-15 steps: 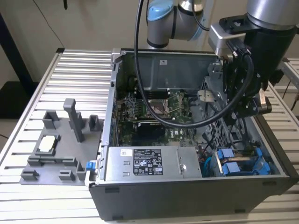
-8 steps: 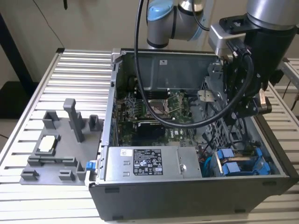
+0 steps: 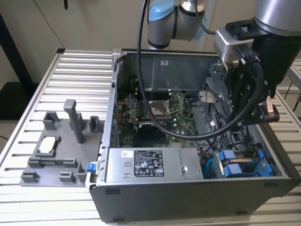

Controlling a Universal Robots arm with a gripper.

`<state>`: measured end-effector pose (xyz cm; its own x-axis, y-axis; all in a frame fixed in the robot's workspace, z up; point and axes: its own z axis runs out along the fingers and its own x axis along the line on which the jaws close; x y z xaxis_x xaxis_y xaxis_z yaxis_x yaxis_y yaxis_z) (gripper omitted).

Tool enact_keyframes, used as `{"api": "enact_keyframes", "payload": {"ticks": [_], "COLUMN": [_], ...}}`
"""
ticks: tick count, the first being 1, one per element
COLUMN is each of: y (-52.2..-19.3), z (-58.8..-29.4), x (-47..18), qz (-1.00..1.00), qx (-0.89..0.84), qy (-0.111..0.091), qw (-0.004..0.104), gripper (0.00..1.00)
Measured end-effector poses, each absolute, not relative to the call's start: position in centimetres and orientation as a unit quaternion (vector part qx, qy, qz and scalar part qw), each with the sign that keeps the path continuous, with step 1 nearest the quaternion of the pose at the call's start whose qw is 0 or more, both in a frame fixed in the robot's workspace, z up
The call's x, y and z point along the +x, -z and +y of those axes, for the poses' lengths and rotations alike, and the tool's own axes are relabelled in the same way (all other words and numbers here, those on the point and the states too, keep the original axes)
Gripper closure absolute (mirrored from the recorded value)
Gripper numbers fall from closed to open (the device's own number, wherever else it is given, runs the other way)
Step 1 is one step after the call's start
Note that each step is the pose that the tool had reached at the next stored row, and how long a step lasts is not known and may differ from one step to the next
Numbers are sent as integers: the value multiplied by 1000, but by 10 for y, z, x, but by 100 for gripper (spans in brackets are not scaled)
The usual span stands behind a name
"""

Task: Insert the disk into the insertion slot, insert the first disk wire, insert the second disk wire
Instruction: 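Insert the second disk wire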

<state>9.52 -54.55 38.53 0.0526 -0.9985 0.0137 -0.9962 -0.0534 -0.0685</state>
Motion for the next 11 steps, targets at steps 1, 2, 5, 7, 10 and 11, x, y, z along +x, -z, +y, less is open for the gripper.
{"api": "enact_keyframes", "payload": {"ticks": [1,2,5,7,10,11], "y": [-385,-385,-385,-384,-384,-384], "z": [-547,-549,-553,-554,-555,-556], "x": [96,96,99,101,104,105], "qz": [688,688,688,689,689,690], "qx": [-725,-725,-725,-724,-724,-723], "qy": [28,28,28,27,27,27], "qw": [20,20,19,19,18,18], "gripper": [84,84,84,84,84,84]}}
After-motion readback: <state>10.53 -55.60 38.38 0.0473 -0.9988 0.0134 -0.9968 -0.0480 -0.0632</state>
